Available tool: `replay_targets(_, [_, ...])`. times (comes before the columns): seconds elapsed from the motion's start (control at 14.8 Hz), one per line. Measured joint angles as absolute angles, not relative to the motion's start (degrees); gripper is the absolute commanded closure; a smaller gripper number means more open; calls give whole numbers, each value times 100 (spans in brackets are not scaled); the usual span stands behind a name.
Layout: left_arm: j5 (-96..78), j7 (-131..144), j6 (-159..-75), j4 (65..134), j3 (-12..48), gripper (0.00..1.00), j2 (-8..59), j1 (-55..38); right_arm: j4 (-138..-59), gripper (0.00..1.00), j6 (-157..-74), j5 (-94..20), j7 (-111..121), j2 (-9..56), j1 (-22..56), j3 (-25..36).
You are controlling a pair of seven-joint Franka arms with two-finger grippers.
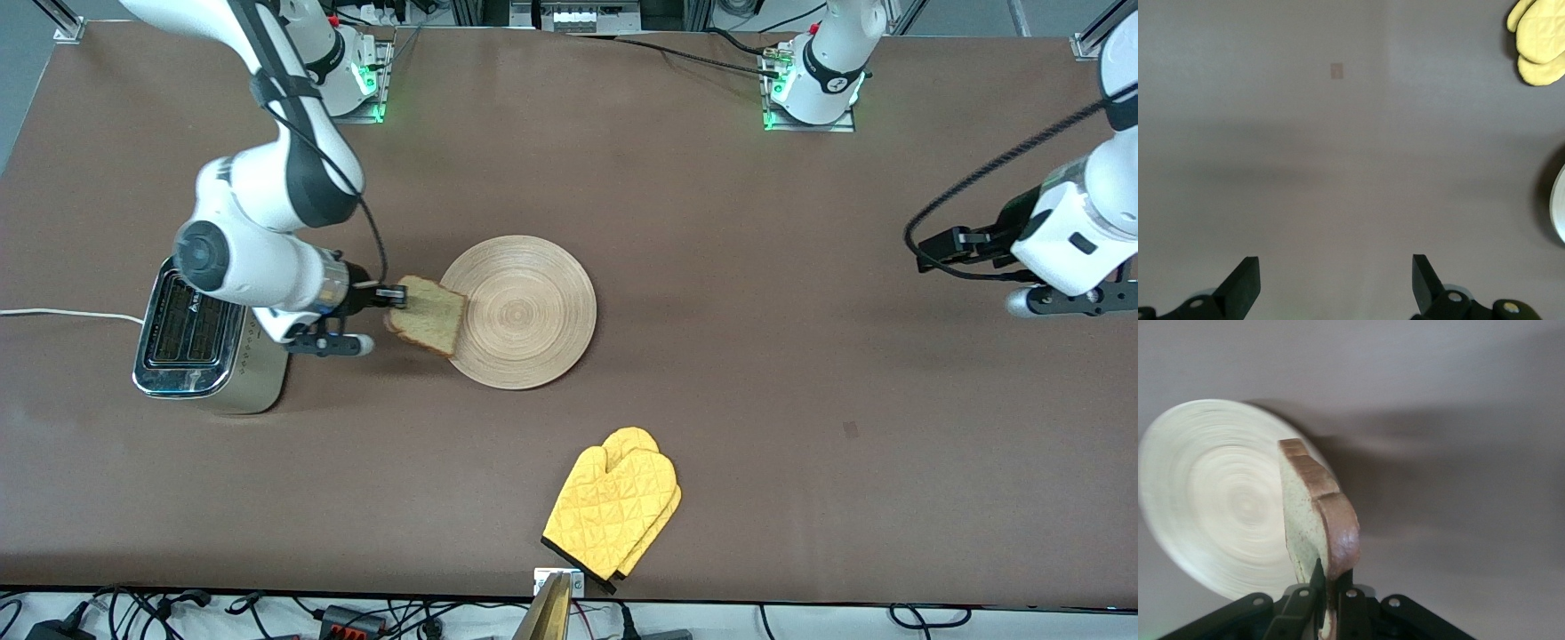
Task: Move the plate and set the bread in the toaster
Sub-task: 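Carry the bread slice above the toaster slot with the right gripper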
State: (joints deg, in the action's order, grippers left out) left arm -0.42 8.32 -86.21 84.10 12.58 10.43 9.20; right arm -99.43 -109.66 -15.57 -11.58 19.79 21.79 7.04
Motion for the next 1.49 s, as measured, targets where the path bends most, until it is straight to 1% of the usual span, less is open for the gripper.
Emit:
replay_targets(0.2, [-127,721,-8785,9046,1131,0,658,927,-9139,100,-9753,-647,-1132,1862,2148,1086])
replay_targets(0.34, [-127,716,-8889,9337,1131,0,424,925,-8645,100,-9109,7,-1110,1832,2126,1160])
replay_targets(0.47, [-127,708,-8903,9477,1137,0,271,901,-8312,100,-8565,704,-1016,1832,2128,1161])
replay_targets(0.61, [-146,708,-8901,9522,1140,0,229,885,-8154,100,-8209,1222,-784,1837,2128,1184])
replay_targets(0.75, [-185,705,-8902,9542,1117,0,229,895,-8115,100,-8099,1739,-414,1849,2117,1301])
replay_targets(0.88, [-219,685,-8941,9551,919,0,231,837,-8114,100,-8091,1969,-152,1914,1995,1442])
replay_targets(1.02, [-224,622,-9014,9551,716,0,230,716,-8114,100,-8138,2065,71,2033,1756,1486])
replay_targets(1.15, [-227,620,-9026,9552,683,0,228,674,-8114,100,-8236,2070,164,2165,1628,1490])
replay_targets(1.49, [-268,615,-9008,9552,686,0,197,627,-8111,100,-8417,2011,167,2311,1662,1477])
